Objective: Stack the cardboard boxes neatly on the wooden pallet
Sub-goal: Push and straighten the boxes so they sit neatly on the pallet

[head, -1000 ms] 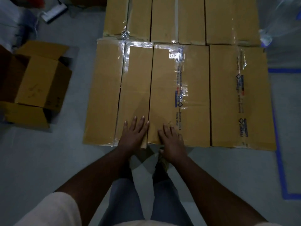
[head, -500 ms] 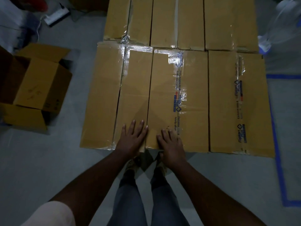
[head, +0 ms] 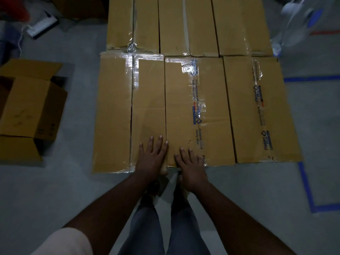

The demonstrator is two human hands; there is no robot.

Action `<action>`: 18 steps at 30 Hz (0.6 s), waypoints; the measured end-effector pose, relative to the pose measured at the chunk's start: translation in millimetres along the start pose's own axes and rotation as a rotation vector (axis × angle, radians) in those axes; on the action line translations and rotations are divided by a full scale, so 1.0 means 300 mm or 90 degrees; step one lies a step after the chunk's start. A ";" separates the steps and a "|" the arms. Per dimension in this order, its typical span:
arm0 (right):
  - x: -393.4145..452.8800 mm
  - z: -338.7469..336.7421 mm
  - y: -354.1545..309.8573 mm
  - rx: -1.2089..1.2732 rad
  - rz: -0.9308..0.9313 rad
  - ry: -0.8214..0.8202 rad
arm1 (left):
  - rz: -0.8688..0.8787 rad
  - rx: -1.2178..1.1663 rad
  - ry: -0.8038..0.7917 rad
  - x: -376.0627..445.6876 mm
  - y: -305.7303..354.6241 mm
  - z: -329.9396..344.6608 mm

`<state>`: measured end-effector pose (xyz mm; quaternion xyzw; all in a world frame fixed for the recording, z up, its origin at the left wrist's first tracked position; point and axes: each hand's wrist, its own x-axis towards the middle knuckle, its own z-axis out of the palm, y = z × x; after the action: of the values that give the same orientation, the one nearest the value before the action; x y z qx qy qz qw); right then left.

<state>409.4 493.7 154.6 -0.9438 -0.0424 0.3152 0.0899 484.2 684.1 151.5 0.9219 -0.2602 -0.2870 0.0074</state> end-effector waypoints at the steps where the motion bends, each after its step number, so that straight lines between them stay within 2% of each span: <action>1: -0.002 0.002 0.000 -0.007 -0.009 -0.002 | 0.003 -0.006 0.002 -0.002 -0.001 0.002; 4: -0.015 -0.004 -0.001 0.000 -0.079 -0.018 | 0.029 -0.024 0.019 -0.010 0.010 0.007; 7: -0.038 -0.039 -0.001 0.015 -0.096 -0.052 | 0.124 0.005 0.022 -0.015 0.041 0.005; 9: -0.061 -0.065 0.017 0.082 -0.014 -0.029 | 0.155 0.003 0.008 -0.015 0.067 0.002; 13: -0.115 -0.088 0.140 0.171 0.121 0.103 | 0.160 -0.043 0.022 0.014 0.150 0.002; 15: -0.139 -0.088 0.252 0.137 0.173 0.139 | 0.146 -0.058 0.007 0.042 0.212 0.004; 18: -0.172 -0.069 0.468 0.034 0.229 0.101 | 0.122 -0.055 -0.006 0.108 0.333 -0.008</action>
<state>384.1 346.2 173.7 -0.9552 0.1428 0.2522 0.0600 460.7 581.7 152.7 0.8903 -0.3348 -0.2999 0.0733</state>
